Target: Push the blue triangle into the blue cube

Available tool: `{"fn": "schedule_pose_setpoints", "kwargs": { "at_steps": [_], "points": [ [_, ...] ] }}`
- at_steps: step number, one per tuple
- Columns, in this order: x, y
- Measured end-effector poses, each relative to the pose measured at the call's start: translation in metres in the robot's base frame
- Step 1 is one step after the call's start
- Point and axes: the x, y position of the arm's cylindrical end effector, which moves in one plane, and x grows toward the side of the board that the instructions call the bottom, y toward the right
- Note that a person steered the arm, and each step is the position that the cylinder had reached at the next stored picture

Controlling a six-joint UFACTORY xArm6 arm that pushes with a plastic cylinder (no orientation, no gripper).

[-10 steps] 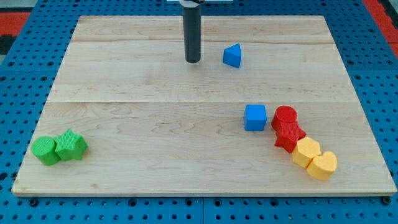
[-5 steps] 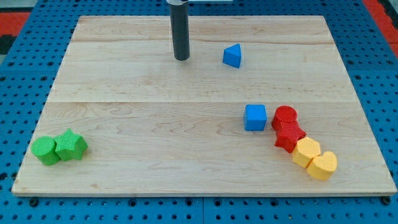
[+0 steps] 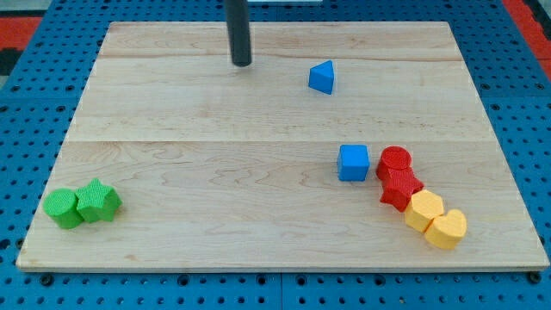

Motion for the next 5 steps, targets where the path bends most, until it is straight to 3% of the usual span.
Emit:
{"fn": "schedule_pose_setpoints", "kwargs": {
  "at_steps": [1,2,3,4,5],
  "points": [
    [-0.001,0.099],
    [0.044,0.128],
    [0.106,0.091],
    [0.138,0.078],
    [0.100,0.111]
  ]
}}
